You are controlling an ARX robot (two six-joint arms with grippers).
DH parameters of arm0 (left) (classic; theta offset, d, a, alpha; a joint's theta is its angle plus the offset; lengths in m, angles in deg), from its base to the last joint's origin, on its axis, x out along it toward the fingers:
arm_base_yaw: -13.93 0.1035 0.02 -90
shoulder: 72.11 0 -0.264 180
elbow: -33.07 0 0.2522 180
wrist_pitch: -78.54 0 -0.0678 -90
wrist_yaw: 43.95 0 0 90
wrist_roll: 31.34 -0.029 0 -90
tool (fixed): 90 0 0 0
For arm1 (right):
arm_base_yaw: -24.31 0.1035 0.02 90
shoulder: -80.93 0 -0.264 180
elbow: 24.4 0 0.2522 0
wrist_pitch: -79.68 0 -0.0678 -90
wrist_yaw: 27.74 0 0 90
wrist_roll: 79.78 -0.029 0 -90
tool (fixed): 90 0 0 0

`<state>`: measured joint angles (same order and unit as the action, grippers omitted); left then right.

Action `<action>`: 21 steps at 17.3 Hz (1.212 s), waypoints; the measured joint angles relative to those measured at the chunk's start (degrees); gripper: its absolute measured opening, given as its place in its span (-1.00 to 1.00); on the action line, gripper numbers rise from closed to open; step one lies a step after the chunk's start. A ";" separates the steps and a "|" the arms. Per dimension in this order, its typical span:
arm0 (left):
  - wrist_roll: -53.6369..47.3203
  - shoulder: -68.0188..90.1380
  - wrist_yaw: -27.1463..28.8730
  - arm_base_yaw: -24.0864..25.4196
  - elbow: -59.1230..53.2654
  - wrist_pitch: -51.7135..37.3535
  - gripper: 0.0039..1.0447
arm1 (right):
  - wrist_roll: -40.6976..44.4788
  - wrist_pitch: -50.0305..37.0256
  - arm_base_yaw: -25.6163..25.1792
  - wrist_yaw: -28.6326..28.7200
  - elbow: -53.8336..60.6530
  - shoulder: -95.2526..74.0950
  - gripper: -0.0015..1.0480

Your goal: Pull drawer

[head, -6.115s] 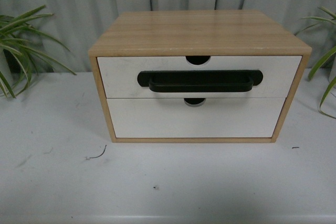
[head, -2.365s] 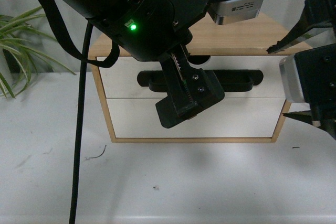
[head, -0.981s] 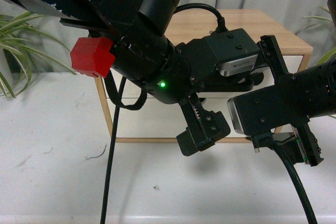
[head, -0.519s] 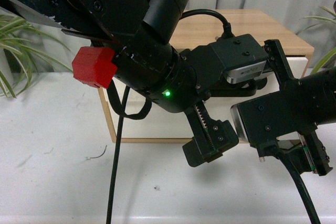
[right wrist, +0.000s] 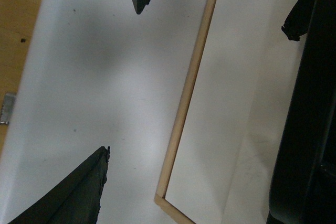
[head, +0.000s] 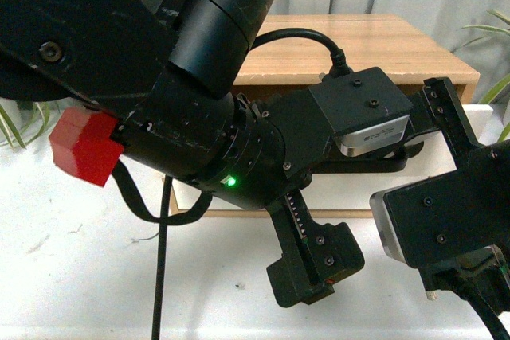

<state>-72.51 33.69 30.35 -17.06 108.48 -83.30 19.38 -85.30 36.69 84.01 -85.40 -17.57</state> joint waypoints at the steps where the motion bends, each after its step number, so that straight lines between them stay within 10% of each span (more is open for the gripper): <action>1: 0.74 -2.80 -0.44 -0.76 -3.96 -1.31 0.88 | -1.36 -0.31 0.83 -0.52 4.09 3.19 0.88; 21: 12.83 -19.43 -3.65 -2.43 -13.90 -5.31 0.87 | -7.30 13.00 1.68 1.60 11.96 22.12 0.88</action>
<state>-59.68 14.26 26.70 -19.48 94.58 -88.61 12.08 -72.30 38.37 85.61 -73.44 4.55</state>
